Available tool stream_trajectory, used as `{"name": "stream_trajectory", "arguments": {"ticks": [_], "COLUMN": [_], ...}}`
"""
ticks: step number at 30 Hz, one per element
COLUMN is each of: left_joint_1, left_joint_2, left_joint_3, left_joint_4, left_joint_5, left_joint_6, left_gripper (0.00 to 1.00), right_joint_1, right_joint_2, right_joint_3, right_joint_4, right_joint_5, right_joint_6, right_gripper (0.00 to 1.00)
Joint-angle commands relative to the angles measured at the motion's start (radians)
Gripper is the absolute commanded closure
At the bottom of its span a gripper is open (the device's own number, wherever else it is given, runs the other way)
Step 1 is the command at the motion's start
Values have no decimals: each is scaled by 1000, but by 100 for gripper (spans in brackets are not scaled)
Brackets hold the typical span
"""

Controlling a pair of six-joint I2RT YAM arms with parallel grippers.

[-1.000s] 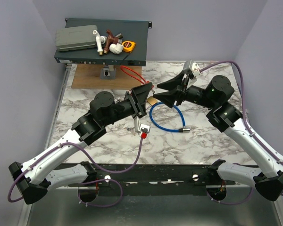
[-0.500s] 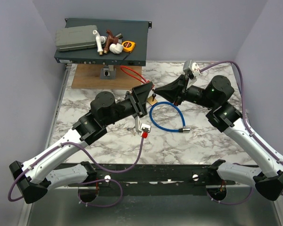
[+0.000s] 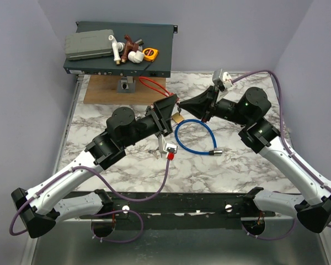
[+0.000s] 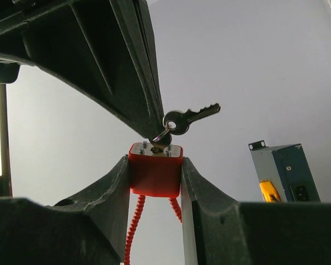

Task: Unlock with the key
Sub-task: Unlock the lock.

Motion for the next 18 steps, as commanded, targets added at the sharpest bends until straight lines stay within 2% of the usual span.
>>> {"name": "stream_trajectory", "arguments": {"ticks": [1,18], "left_joint_1": [-30,-73], "left_joint_2": [11,-13], "left_joint_3": [43,35], "left_joint_4": [42,21], "left_joint_5": [62,171], "left_joint_6": [-15,-52], "left_gripper": [100,100], "right_joint_1": [-5,-5], "right_joint_2": [32,94], "right_joint_3": [4,6], "right_joint_4": [67,174], "right_joint_5": [24,39], "right_joint_6": [9,36], "right_gripper": [99,99]}}
